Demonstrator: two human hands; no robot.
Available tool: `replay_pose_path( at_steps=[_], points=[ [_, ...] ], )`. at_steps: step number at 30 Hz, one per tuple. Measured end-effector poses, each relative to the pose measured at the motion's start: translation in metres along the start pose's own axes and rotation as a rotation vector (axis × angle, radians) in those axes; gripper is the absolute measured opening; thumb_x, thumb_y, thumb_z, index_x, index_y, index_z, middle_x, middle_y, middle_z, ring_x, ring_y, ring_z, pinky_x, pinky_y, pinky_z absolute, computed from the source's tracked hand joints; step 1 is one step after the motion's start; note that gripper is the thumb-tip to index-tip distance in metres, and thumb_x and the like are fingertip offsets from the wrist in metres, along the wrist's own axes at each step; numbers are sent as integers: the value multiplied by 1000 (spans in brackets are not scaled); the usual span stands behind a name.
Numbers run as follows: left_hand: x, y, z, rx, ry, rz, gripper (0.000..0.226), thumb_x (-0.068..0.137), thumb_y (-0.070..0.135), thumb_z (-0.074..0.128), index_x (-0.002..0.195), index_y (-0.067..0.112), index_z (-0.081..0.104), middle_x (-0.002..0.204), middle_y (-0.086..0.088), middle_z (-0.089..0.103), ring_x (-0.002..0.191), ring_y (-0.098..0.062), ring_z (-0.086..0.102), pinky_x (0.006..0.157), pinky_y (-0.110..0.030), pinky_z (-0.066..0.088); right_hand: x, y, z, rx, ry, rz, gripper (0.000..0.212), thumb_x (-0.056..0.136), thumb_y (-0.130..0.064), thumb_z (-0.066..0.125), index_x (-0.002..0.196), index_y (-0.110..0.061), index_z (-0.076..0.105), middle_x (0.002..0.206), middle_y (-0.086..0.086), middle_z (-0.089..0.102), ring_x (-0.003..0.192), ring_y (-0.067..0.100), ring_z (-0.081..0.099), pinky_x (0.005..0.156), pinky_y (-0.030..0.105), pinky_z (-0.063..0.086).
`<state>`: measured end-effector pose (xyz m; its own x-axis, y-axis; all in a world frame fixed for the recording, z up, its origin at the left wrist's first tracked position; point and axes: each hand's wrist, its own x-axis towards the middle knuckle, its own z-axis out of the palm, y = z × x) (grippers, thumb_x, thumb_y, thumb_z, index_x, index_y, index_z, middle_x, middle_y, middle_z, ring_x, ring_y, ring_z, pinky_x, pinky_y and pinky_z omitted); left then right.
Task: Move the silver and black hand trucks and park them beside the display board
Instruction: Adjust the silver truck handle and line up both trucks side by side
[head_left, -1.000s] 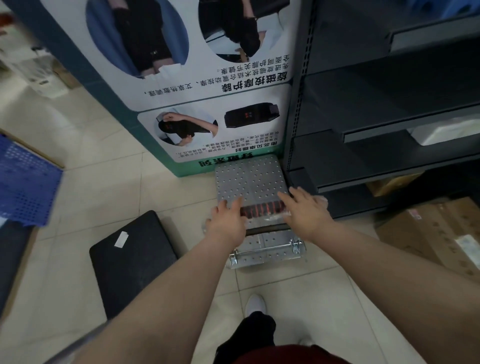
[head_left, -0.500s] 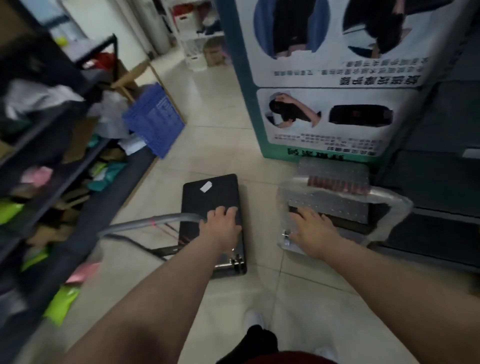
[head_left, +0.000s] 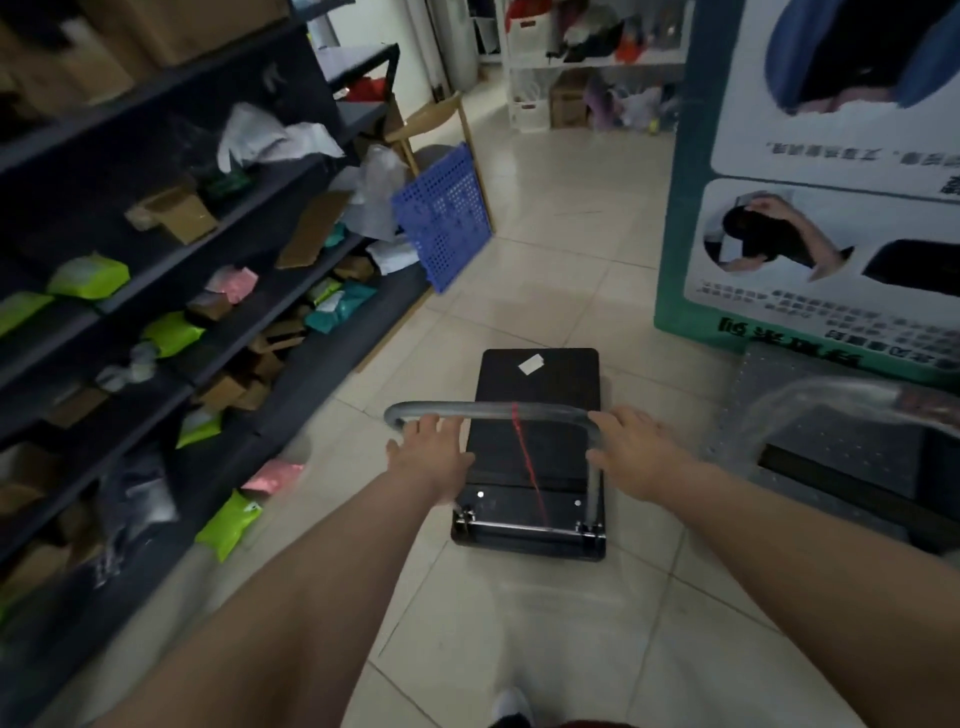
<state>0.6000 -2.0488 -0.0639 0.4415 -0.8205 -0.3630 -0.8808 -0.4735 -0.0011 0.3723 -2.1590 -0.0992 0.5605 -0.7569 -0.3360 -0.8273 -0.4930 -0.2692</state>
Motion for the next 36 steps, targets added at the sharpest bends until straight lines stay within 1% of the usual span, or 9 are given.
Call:
replay_pose_path(
  at_steps=[5,10,12,15,17,19,25,30,36],
  points=[
    [37,-62,-7,-16,-43,1,56,95,42,42,145,29,21,150,-7,25,133,-31,26,106,-53,29,35,-53,10,46,6,19,62,95,-45,39,148,-24,16,157,7,19,144,26,16,115,45,22],
    [72,-70,-4,-52,-74,57,55,94,45,41,144,36,20,147,-5,27,131,-31,27,104,-50,29,62,-58,18,32,-32,36,58,96,-45,34,148,-28,15,155,6,24,142,27,22,113,44,26],
    [84,-67,-2,-52,-96,90,54,93,48,40,144,37,22,148,-6,27,131,-32,27,104,-48,28,75,-56,18,38,-55,33,55,96,-46,32,146,-28,21,148,6,34,135,28,32,109,43,32],
    [95,-59,1,-12,-122,127,51,93,49,38,141,37,27,145,-6,35,127,-34,31,104,-46,29,91,-52,18,52,-90,33,47,96,-48,31,139,-28,34,129,7,52,114,28,50,93,40,43],
    [103,-55,4,8,-134,148,48,94,48,36,140,37,29,143,-5,38,127,-33,32,106,-48,28,96,-49,20,38,-90,20,43,96,-48,30,132,-27,40,119,7,57,105,28,54,84,38,45],
    [112,-54,7,2,-146,155,43,95,47,35,137,39,32,141,-3,40,127,-31,32,107,-51,27,97,-46,21,43,-64,4,39,95,-49,32,126,-27,44,114,5,58,101,28,55,81,38,46],
    [118,-57,14,11,-173,234,28,98,45,30,124,40,37,129,-2,42,116,-26,36,95,-54,31,86,-50,28,95,43,85,37,93,-49,40,119,-27,52,107,4,58,101,25,53,85,38,44],
    [117,-61,11,30,-302,341,26,97,46,32,122,40,37,125,-1,45,114,-27,38,89,-56,36,64,-58,36,178,92,209,35,91,-45,47,120,-29,55,111,3,59,108,26,52,91,38,42],
    [113,-70,18,76,-223,466,25,97,49,32,118,37,40,120,-1,47,111,-26,40,89,-59,37,39,-76,55,218,120,341,34,92,-46,44,121,-30,53,114,2,57,111,26,50,90,39,39]
  ],
)
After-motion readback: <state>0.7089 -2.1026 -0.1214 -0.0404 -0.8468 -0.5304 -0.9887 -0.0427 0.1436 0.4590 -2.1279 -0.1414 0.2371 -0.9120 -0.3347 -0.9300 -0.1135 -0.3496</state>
